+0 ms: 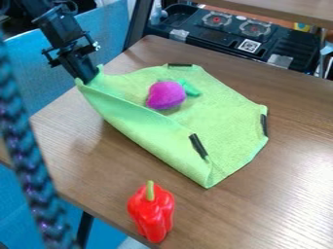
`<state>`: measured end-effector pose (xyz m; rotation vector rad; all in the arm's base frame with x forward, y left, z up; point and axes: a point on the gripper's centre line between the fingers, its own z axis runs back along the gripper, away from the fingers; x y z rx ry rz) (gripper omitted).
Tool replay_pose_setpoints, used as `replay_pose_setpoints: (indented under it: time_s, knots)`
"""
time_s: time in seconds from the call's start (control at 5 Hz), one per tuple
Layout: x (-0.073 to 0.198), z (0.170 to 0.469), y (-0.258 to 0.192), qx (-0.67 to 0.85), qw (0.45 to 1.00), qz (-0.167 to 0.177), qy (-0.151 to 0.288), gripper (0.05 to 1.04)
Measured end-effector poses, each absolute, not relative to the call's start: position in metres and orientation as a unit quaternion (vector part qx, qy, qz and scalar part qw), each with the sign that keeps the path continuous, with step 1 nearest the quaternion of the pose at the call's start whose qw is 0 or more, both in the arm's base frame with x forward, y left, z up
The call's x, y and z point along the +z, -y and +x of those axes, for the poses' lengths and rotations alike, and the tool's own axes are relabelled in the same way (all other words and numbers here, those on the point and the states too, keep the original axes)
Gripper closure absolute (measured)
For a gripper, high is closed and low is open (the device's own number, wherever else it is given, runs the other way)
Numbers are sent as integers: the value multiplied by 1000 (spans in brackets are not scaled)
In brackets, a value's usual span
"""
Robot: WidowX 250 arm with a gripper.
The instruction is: Unfold the cloth from top right to bottom left
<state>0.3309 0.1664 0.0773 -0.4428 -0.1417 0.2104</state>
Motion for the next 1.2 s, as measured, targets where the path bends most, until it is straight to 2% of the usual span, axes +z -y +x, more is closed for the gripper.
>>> replay_pose_setpoints:
  time_s: [0.2,0.4,0.6,0.8,1.2]
  knots:
    - [70,332,-174,44,981,-188,36,1027]
    - [61,333,-169,-36,990,-136,7,1028]
    - [46,325,-166,-65,991,-115,25,1028]
    - [59,310,-167,-109,989,-79,55,1028]
    - [50,298,-178,-145,988,-33,49,1028]
